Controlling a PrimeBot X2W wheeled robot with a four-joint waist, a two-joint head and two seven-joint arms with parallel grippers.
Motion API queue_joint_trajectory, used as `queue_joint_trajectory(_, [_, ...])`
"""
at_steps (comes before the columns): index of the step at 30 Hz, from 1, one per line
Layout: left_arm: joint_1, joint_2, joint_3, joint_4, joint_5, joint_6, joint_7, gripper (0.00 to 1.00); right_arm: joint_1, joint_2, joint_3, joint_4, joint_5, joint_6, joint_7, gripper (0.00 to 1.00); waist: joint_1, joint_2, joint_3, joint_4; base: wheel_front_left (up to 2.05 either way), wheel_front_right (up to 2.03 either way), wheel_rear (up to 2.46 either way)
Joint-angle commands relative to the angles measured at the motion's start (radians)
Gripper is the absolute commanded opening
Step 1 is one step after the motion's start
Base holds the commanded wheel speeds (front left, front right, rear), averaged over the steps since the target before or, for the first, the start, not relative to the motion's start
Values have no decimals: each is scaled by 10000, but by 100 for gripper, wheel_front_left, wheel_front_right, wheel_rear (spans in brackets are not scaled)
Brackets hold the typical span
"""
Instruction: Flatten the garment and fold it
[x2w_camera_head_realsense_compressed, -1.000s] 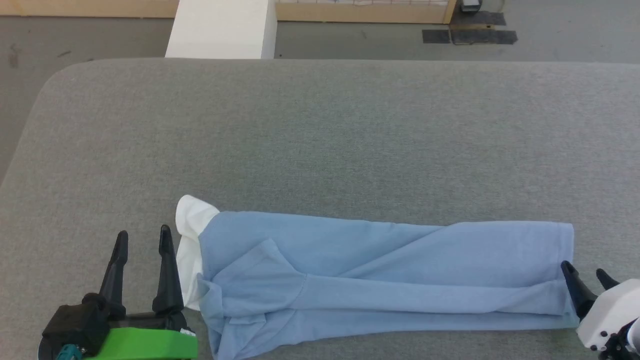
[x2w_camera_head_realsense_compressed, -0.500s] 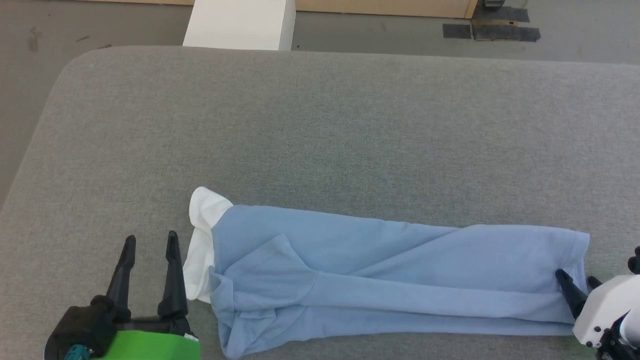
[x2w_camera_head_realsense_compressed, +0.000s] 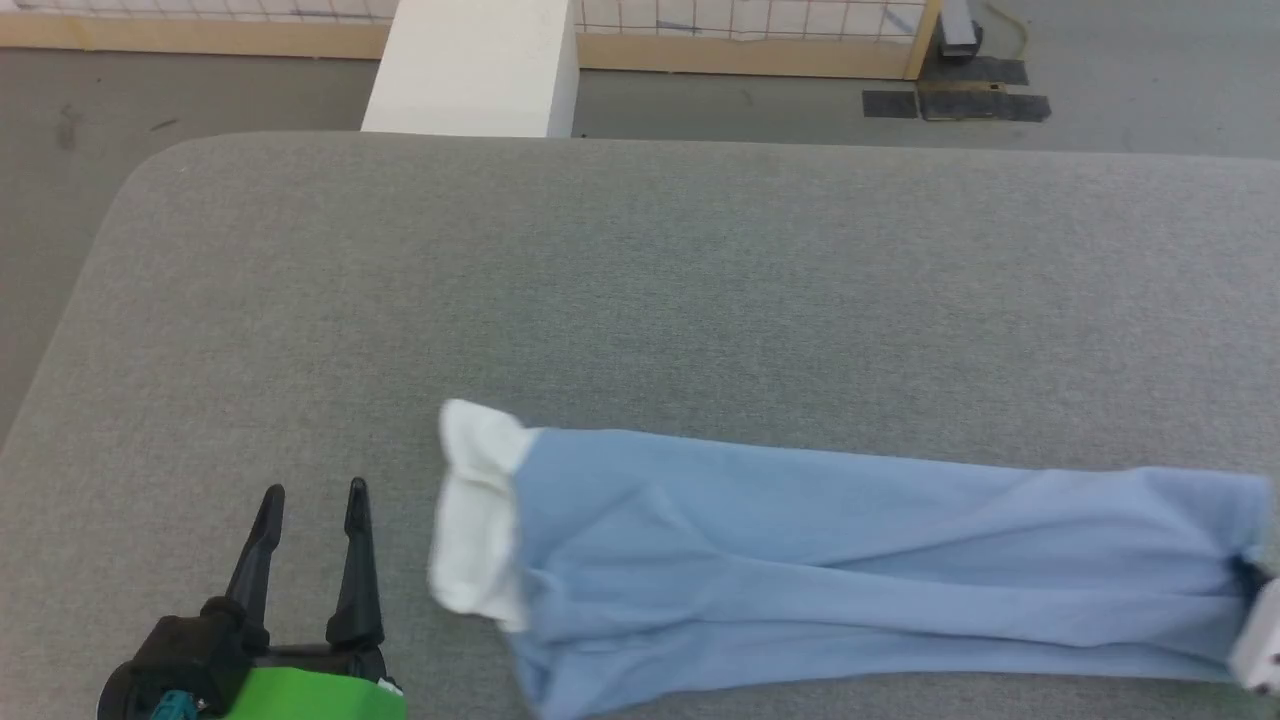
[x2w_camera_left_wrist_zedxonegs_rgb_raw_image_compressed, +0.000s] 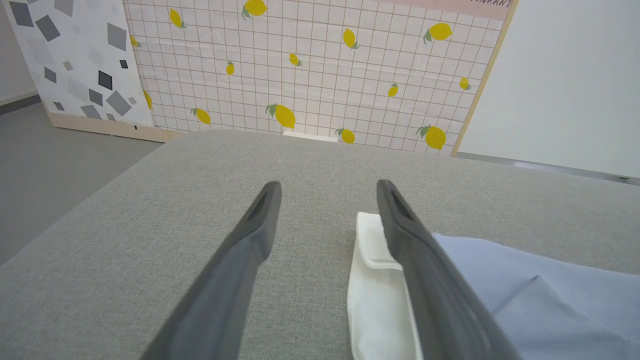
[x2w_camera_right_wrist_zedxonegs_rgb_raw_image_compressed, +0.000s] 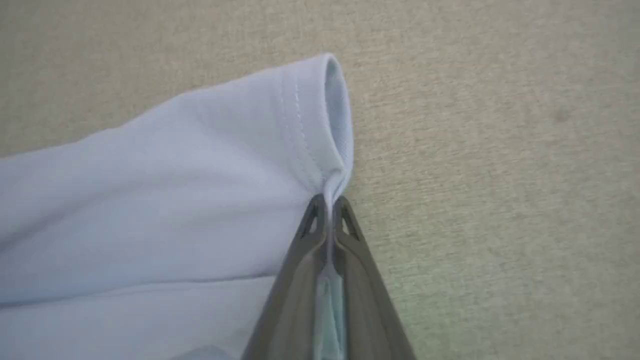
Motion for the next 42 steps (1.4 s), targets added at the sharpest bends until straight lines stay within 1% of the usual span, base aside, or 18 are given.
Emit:
queue_joint_trajectory(1, [64, 13, -6, 47, 85, -55, -45, 100, -300, -207, -284, 66, -156, -23, -50, 0, 0, -1, -1, -82, 0, 0, 0])
queue_joint_trajectory(7, [-111, 211, -173, 206, 466, -131, -45, 100, -875, -752, -1360, 479, -851, -23, -110, 0, 0, -1, 188, -218, 0, 0, 0])
queue_joint_trajectory(9, [-228, 269, -222, 252, 579, -160, -45, 100, -948, -890, -1537, 585, -1021, -23, -145, 0, 0, -1, 245, -217, 0, 0, 0])
queue_joint_trajectory(11, [-354, 280, -225, 283, 632, -170, -45, 100, -1004, -893, -1558, 615, -1008, -23, -166, 0, 0, -1, 277, -220, 0, 0, 0])
queue_joint_trajectory(14, [-507, 291, -242, 316, 739, -204, -45, 100, -1042, -523, -1021, 305, -564, -23, -34, 0, 0, -1, 291, -260, 0, 0, 0])
queue_joint_trajectory(16, [-548, 285, -251, 363, 775, -216, -45, 100, -993, -252, -578, 2, -24, -23, 298, 0, 0, -1, 272, -285, 0, 0, 0])
queue_joint_trajectory(19, [-547, 229, -195, 370, 759, -204, -45, 100, -706, 88, 237, -747, 920, -23, 1215, 0, 0, -1, 203, -361, 0, 0, 0])
queue_joint_trajectory(22, [-511, 174, -150, 359, 741, -212, -45, 100, -330, 284, 785, -1777, 1714, -23, 2045, 0, 0, -1, 169, -390, 0, 0, 0])
queue_joint_trajectory(26, [-514, 85, -126, 375, 750, -233, -45, 100, -4, 492, 1473, -3038, 2219, -23, 2812, 0, 0, -1, 147, -394, 0, 0, 0])
queue_joint_trajectory(30, [-533, -2, -106, 418, 775, -272, -45, 100, 7, 838, 2420, -3954, 2372, -23, 3368, 0, 0, -1, 125, -363, 0, 0, 0])
queue_joint_trajectory(32, [-546, -36, -84, 432, 776, -298, -45, 100, -153, 990, 3031, -4224, 2392, -23, 3540, 0, 0, -1, 125, -341, 0, 0, 0])
queue_joint_trajectory(36, [-612, -79, -73, 478, 791, -366, -45, 100, -568, 1290, 4395, -4393, 2496, -23, 3805, 0, 0, -1, 137, -236, 0, 0, 0])
queue_joint_trajectory(40, [-695, -111, -93, 509, 807, -440, -45, 100, -1065, 1475, 5498, -4175, 2462, -23, 3781, 0, 0, -1, 200, -60, 0, 0, 0])
queue_joint_trajectory(42, [-754, -139, -125, 542, 816, -481, -45, 100, -1315, 1566, 5885, -3931, 2419, -23, 3673, 0, 0, -1, 248, 64, 0, 0, 0])
